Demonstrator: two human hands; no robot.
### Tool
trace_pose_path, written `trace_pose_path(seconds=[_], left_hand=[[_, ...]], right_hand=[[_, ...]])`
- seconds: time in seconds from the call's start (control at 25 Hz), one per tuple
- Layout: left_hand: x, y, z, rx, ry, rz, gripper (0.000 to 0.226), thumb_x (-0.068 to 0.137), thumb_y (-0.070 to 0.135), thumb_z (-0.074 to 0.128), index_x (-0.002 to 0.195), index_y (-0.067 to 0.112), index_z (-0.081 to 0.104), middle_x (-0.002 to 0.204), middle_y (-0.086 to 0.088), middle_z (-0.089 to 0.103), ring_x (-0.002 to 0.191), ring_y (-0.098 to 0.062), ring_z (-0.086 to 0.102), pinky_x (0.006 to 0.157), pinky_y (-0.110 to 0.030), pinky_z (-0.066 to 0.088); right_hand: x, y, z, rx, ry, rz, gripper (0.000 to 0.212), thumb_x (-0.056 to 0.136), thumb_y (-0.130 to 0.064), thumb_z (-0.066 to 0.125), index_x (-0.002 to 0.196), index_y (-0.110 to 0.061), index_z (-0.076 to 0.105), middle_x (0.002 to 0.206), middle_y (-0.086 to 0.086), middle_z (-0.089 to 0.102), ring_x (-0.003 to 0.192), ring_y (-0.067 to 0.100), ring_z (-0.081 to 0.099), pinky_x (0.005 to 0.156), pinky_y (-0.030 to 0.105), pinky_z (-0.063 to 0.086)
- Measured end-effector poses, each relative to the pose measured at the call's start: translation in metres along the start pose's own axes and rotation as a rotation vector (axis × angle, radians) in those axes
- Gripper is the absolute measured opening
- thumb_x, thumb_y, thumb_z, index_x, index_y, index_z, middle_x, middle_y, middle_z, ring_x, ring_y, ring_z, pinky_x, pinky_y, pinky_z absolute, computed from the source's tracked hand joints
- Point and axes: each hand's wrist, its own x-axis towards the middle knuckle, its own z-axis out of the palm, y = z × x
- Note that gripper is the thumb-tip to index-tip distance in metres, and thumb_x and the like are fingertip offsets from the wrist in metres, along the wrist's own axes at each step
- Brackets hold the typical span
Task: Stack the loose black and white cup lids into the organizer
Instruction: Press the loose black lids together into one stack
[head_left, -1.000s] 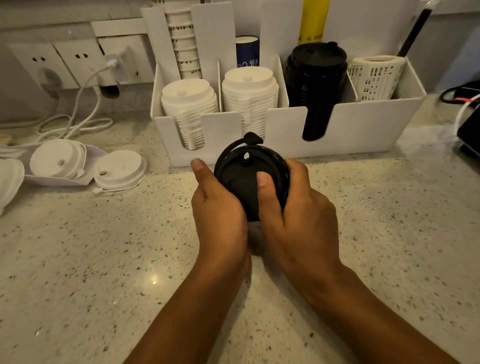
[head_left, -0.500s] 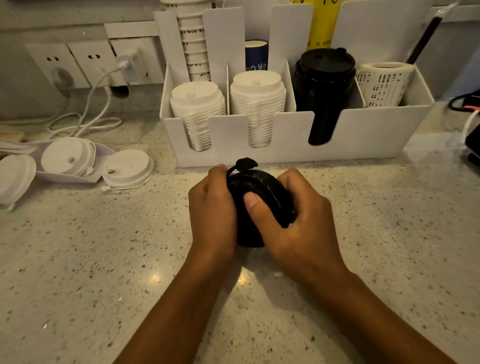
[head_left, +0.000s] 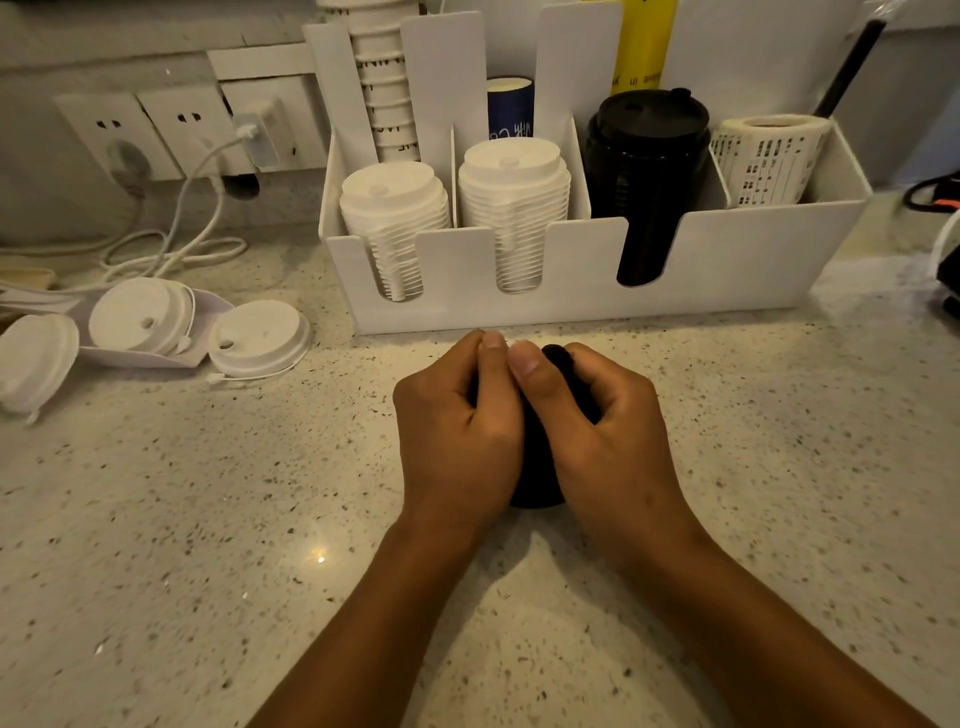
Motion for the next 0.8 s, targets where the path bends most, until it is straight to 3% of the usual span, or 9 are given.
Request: trace_pose_path(seconds=[0.08,0.2,0.48,0.56,0.68,0.8], left_hand=[[-0.001,0.001,0.002,0.025,0.004,0.067,0.038,0.097,0.022,0.044,0.059,0.02,0.047,0.049,-0.001,0.049,0.044,-0.008,0.043,0.044,-0.019,0.033],[-0.004,0.006,0.004,0.05,0.027,0.112,0.039,0.097,0.017,0.046,0.059,0.025,0.043,0.044,0.012,0.04,0.042,-0.005,0.042,0.046,-0.009,0.028],[-0.004,0.002,0.008,0.023,0.055,0.007,0.04,0.096,0.02,0.046,0.055,0.022,0.043,0.052,0.006,0.05,0.045,-0.005,0.044,0.046,-0.01,0.032],[-0.005,0.006,0.009,-0.022,0.078,-0.083,0.04,0.097,0.021,0.046,0.057,0.014,0.047,0.051,0.004,0.049,0.045,-0.004,0.046,0.045,-0.011,0.035],[-0.004,0.013,0.01,-0.192,0.158,-0.362,0.037,0.1,0.016,0.044,0.067,0.004,0.053,0.055,0.0,0.052,0.045,-0.001,0.051,0.04,-0.013,0.039],[-0.007,0.015,0.015,-0.307,0.173,-0.539,0.038,0.1,0.026,0.043,0.069,0.011,0.059,0.056,0.0,0.059,0.047,-0.005,0.057,0.041,-0.019,0.044]], right_hand=[[0.001,0.0,0.001,-0.042,0.06,-0.056,0.051,0.087,-0.057,0.054,0.081,-0.009,0.068,0.071,0.004,0.07,0.067,0.018,0.069,0.062,0.032,0.06],[0.0,0.003,0.002,-0.111,0.186,-0.166,0.053,0.094,-0.054,0.046,0.069,-0.01,0.063,0.061,0.004,0.062,0.055,0.019,0.06,0.048,0.025,0.049],[0.003,0.007,0.002,-0.131,0.22,-0.18,0.045,0.098,-0.046,0.044,0.063,-0.023,0.057,0.057,-0.009,0.06,0.05,0.006,0.057,0.047,0.011,0.04],[0.001,0.007,0.004,-0.092,0.231,-0.149,0.044,0.096,-0.051,0.043,0.068,-0.021,0.059,0.066,-0.007,0.065,0.058,0.008,0.063,0.049,0.016,0.048],[-0.004,0.007,0.01,-0.073,0.238,-0.146,0.039,0.091,-0.057,0.039,0.077,-0.024,0.054,0.072,-0.011,0.065,0.064,0.01,0.067,0.049,0.023,0.054],[-0.002,0.008,0.009,-0.123,0.277,-0.133,0.042,0.094,-0.057,0.037,0.077,-0.024,0.056,0.072,-0.009,0.067,0.064,0.008,0.068,0.05,0.029,0.057]])
